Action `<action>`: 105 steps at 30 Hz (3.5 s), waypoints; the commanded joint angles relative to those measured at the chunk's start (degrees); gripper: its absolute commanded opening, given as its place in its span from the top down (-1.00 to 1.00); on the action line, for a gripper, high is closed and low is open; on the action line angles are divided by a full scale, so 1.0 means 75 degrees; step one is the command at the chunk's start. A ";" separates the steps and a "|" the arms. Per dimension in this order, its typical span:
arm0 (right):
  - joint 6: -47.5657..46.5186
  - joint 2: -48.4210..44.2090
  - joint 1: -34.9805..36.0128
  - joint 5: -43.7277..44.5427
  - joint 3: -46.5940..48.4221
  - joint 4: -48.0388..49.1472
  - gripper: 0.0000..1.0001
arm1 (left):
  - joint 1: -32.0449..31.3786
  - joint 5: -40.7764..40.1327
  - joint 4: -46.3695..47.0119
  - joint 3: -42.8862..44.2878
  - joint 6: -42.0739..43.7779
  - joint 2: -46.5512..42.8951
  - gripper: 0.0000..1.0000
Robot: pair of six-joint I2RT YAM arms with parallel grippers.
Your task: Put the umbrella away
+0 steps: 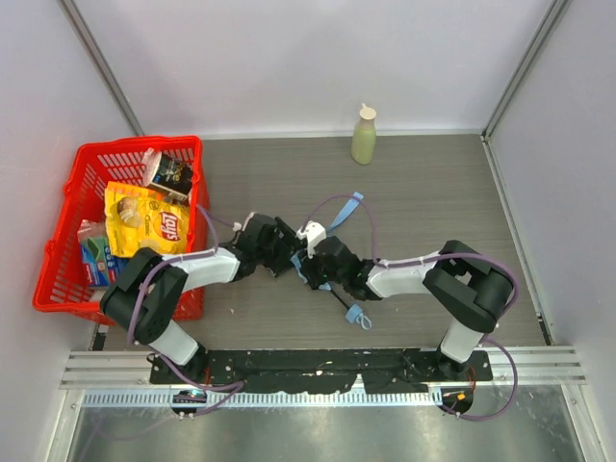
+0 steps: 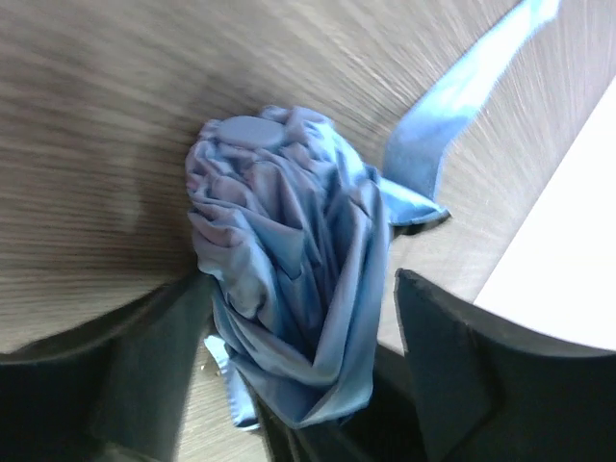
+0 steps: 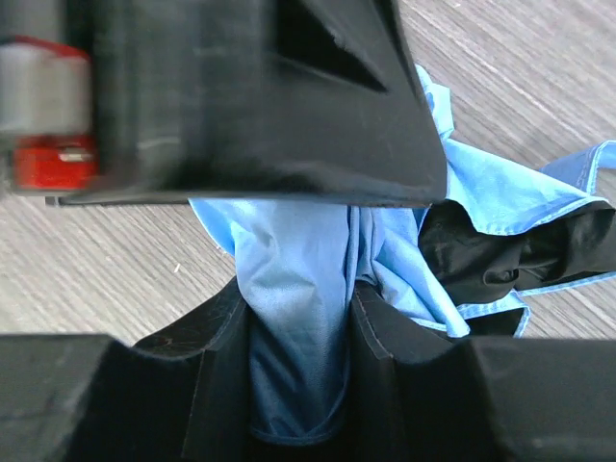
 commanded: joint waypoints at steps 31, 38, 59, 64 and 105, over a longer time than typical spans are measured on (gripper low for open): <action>0.1395 0.0343 -0.2962 -0.6172 0.0331 -0.1703 0.30 | -0.0391 -0.0516 -0.0974 -0.0319 0.1089 0.2107 1.00; 0.0518 -0.1170 -0.0984 -0.1236 0.0612 -0.2829 -0.58 | -0.0391 0.0106 -0.1208 -0.0167 0.0726 0.2342 1.00; 0.0713 -0.0584 -0.1225 -0.2379 -0.0570 -0.1015 0.98 | -0.0391 -0.0082 -0.1163 -0.0260 0.0995 0.1850 0.11; 0.1569 -0.0632 -0.2573 -0.5484 -0.0947 0.0496 0.98 | -0.0391 -0.0117 -0.0998 -0.0308 0.1123 0.1826 -0.15; 0.3857 0.0447 -0.3232 -0.8176 -0.0537 0.2331 0.98 | -0.0403 0.0809 0.0889 -0.0588 0.0890 0.1241 0.70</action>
